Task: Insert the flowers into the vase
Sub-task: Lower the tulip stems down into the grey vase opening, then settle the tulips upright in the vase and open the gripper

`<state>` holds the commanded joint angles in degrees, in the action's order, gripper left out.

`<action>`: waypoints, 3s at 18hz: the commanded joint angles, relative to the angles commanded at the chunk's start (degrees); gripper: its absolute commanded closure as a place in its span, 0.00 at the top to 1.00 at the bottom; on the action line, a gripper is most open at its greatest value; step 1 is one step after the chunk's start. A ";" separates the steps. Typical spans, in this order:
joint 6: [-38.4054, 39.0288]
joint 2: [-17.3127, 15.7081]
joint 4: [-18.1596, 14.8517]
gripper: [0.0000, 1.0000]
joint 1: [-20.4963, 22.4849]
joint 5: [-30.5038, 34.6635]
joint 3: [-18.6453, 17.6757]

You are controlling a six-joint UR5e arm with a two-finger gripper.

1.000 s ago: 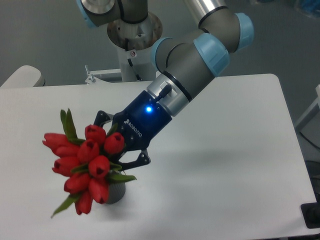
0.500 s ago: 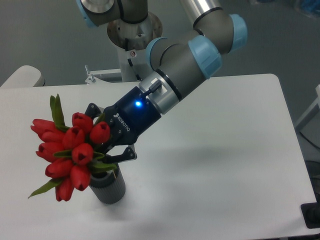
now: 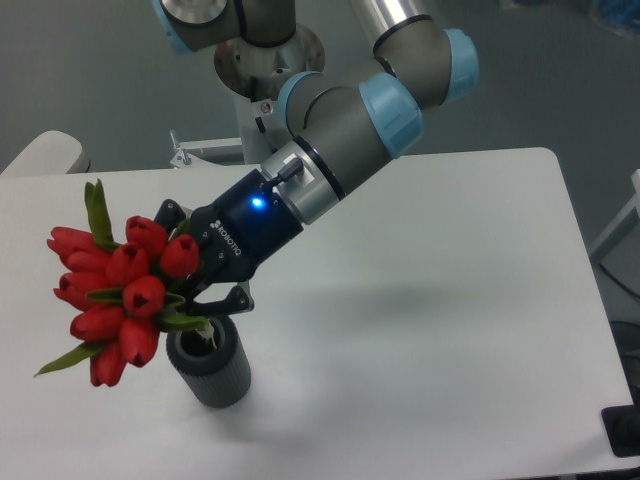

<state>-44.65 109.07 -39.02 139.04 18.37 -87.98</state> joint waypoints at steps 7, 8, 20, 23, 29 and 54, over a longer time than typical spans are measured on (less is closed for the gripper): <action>-2.10 0.97 0.35 0.28 -1.32 0.09 -0.44; -3.33 0.97 0.35 0.28 -1.32 0.00 -1.22; -15.03 4.31 0.35 0.28 -0.97 0.00 -7.56; -16.60 4.48 0.35 0.28 -0.88 0.00 -9.31; -18.37 4.92 0.35 0.28 -0.62 0.00 -10.72; -23.20 8.00 0.35 0.97 3.33 0.18 -12.57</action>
<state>-67.85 117.07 -38.67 142.38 18.54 -100.55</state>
